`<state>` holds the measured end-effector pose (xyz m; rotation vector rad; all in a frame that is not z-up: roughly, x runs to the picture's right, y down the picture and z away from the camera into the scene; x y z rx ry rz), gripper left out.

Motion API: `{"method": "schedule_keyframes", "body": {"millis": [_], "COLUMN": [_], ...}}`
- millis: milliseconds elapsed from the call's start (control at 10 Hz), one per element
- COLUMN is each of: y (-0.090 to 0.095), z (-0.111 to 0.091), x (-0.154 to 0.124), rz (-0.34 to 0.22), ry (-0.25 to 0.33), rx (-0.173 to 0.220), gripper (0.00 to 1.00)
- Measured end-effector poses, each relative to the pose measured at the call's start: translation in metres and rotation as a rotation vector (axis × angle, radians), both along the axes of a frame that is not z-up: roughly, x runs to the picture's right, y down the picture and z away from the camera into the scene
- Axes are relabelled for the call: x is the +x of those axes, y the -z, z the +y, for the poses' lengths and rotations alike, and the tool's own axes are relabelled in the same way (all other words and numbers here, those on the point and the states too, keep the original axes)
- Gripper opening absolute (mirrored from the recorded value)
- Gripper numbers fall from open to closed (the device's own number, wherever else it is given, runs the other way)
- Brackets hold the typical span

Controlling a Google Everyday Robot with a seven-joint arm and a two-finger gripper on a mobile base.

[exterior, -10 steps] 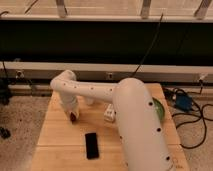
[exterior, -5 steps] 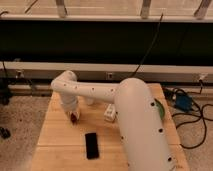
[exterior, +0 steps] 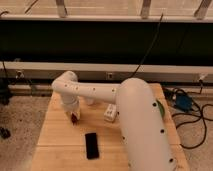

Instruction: Drag the pepper across the table

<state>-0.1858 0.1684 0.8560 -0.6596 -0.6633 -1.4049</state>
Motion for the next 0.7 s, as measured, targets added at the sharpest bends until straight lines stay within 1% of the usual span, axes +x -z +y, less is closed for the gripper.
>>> {"method": "schedule_keyframes", "body": {"millis": [700], "y": [0.0022], "z": [0.0018], "x": [0.0079], "rz": [0.013], "ry": [-0.012], "rx": [0.003], "gripper": [0.00]}}
